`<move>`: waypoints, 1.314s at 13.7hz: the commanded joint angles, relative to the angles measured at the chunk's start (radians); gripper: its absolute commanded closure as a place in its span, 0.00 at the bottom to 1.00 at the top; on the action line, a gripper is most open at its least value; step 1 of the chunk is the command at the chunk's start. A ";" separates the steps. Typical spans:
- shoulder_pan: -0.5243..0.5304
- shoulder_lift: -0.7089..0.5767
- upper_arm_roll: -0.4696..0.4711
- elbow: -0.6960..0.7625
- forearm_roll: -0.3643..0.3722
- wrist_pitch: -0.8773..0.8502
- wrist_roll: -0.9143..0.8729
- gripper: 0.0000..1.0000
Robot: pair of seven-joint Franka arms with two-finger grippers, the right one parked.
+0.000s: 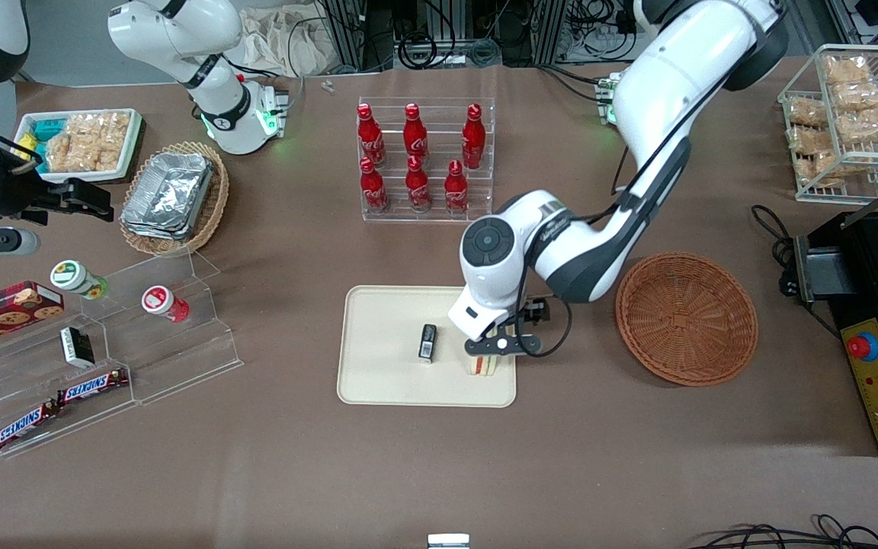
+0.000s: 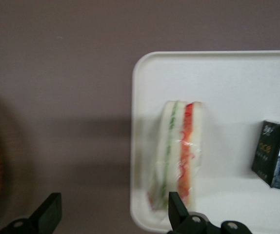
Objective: Place sandwich from basket to tray
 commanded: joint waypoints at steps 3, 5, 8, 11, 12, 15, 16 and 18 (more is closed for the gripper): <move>0.113 -0.208 -0.014 -0.043 -0.119 -0.141 0.017 0.02; 0.191 -0.297 -0.014 -0.081 -0.229 -0.172 0.100 0.01; 0.287 -0.445 -0.014 -0.198 -0.311 -0.156 0.113 0.01; 0.327 -0.525 -0.014 -0.251 -0.339 -0.163 0.113 0.01; 0.356 -0.566 -0.014 -0.285 -0.346 -0.163 0.116 0.01; 0.438 -0.644 -0.011 -0.342 -0.414 -0.161 0.270 0.01; 0.457 -0.648 -0.002 -0.343 -0.443 -0.166 0.313 0.01; 0.422 -0.671 0.111 -0.343 -0.473 -0.172 0.463 0.01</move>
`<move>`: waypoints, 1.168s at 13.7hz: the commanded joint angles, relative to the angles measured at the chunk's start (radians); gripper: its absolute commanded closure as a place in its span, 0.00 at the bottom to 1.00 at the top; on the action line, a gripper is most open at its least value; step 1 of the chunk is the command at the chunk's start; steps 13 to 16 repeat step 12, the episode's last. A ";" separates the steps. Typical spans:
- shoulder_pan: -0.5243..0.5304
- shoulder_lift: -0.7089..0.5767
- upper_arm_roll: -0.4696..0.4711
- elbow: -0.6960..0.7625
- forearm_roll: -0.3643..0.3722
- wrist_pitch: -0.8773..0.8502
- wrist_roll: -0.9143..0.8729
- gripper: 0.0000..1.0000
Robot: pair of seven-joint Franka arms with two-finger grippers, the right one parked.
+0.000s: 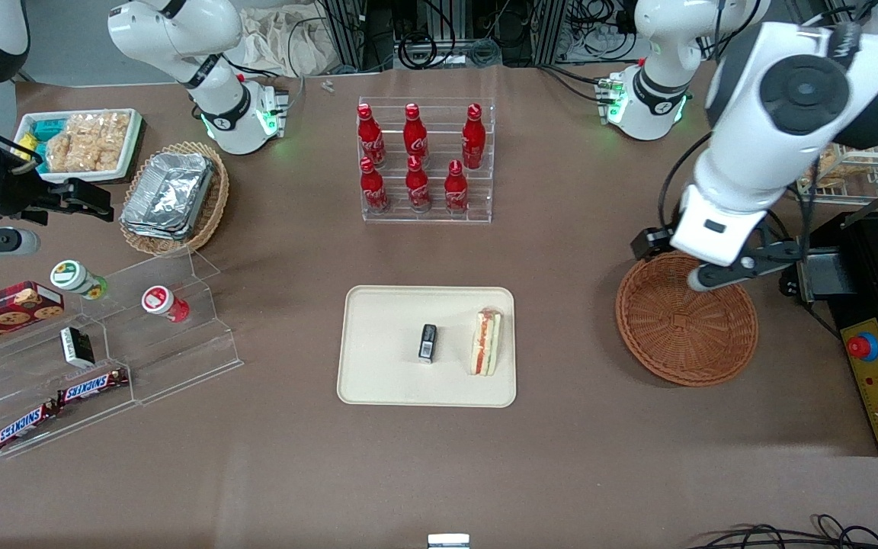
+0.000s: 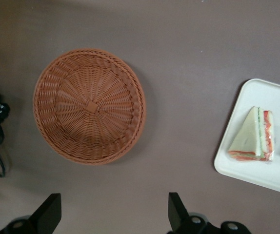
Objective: Place sandwich from basket to tray
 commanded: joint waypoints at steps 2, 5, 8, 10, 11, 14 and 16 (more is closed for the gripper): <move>-0.078 -0.061 0.238 -0.027 -0.093 -0.029 0.279 0.01; -0.230 -0.064 0.462 -0.022 -0.103 -0.031 0.422 0.02; -0.249 -0.005 0.495 0.060 -0.101 -0.039 0.481 0.01; -0.250 0.055 0.490 0.128 -0.094 -0.063 0.472 0.01; -0.247 0.058 0.490 0.139 -0.097 -0.059 0.473 0.01; -0.241 0.066 0.495 0.142 -0.101 -0.059 0.475 0.01; -0.241 0.066 0.495 0.142 -0.101 -0.059 0.475 0.01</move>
